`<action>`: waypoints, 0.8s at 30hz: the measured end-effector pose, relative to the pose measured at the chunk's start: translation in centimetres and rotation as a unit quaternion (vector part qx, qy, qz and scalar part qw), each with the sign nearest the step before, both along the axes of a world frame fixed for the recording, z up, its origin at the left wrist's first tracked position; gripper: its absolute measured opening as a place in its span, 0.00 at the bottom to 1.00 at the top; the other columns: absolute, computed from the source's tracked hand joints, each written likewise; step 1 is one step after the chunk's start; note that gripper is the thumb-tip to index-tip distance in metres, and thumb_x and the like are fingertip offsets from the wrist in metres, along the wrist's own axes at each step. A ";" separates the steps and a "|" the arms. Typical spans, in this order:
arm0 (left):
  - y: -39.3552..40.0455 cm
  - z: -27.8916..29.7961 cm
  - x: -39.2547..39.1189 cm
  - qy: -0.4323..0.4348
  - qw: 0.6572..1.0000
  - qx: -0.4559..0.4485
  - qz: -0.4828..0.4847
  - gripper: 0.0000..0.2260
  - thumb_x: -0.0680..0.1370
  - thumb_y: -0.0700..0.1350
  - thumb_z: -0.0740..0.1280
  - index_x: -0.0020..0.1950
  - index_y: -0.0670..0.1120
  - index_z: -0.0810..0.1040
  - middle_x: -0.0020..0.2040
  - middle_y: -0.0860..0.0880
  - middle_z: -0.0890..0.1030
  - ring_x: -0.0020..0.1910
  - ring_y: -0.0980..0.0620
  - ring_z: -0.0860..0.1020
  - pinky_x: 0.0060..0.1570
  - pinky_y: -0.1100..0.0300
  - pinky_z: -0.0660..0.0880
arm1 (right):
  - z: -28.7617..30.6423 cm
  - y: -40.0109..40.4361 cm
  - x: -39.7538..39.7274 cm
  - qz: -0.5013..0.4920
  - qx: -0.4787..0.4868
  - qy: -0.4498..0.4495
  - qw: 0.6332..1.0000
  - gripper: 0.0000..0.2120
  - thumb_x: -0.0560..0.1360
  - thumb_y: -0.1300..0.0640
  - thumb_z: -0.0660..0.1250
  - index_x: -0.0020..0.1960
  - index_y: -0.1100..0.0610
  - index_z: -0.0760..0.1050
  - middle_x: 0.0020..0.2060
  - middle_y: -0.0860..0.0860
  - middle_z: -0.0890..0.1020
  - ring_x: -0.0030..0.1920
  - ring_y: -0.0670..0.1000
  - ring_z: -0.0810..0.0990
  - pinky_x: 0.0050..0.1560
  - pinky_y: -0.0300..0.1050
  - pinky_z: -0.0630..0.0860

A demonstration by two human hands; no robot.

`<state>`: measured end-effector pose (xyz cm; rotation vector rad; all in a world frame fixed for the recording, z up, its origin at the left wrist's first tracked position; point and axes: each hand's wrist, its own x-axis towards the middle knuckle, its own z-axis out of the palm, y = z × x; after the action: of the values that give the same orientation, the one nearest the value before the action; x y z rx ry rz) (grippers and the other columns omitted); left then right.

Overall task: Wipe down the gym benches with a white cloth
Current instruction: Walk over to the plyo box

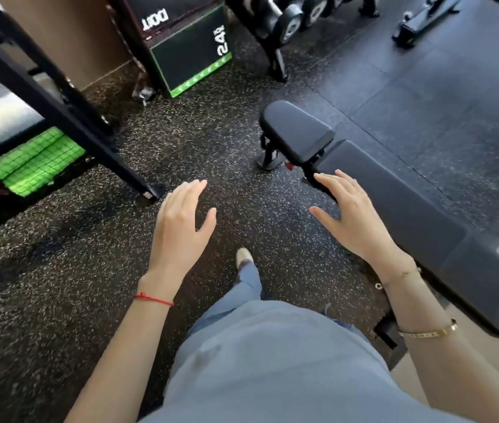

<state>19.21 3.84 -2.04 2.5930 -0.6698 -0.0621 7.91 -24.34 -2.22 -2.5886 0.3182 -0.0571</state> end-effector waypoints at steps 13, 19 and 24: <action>-1.2 2.0 24.9 -0.016 0.997 0.015 0.076 0.21 0.81 0.49 0.62 0.73 0.47 0.68 0.72 0.48 0.72 0.74 0.50 0.66 0.76 0.47 0.61 | 0.9 -1.5 28.3 0.059 0.033 -0.015 0.998 0.27 0.79 0.53 0.68 0.75 0.57 0.66 0.73 0.52 0.71 0.78 0.56 0.59 0.77 0.60 0.57; -4.1 0.6 36.0 -0.006 0.995 0.002 0.103 0.21 0.81 0.50 0.62 0.74 0.48 0.68 0.72 0.50 0.71 0.74 0.52 0.66 0.76 0.48 0.61 | -0.8 -4.6 41.1 0.089 0.040 -0.016 0.995 0.27 0.78 0.54 0.69 0.75 0.57 0.67 0.72 0.52 0.71 0.78 0.56 0.60 0.76 0.61 0.58; -7.7 0.8 46.9 -0.010 0.990 -0.015 0.140 0.20 0.81 0.49 0.62 0.73 0.49 0.69 0.72 0.50 0.72 0.73 0.52 0.67 0.75 0.48 0.64 | -0.4 -8.7 54.0 0.115 0.039 -0.021 0.992 0.28 0.79 0.52 0.68 0.75 0.56 0.66 0.73 0.51 0.70 0.78 0.55 0.58 0.77 0.61 0.58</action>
<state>66.09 -3.87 -1.24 2.6350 -0.3040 0.0628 61.90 -33.03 -2.61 -2.5244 0.0058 -0.0168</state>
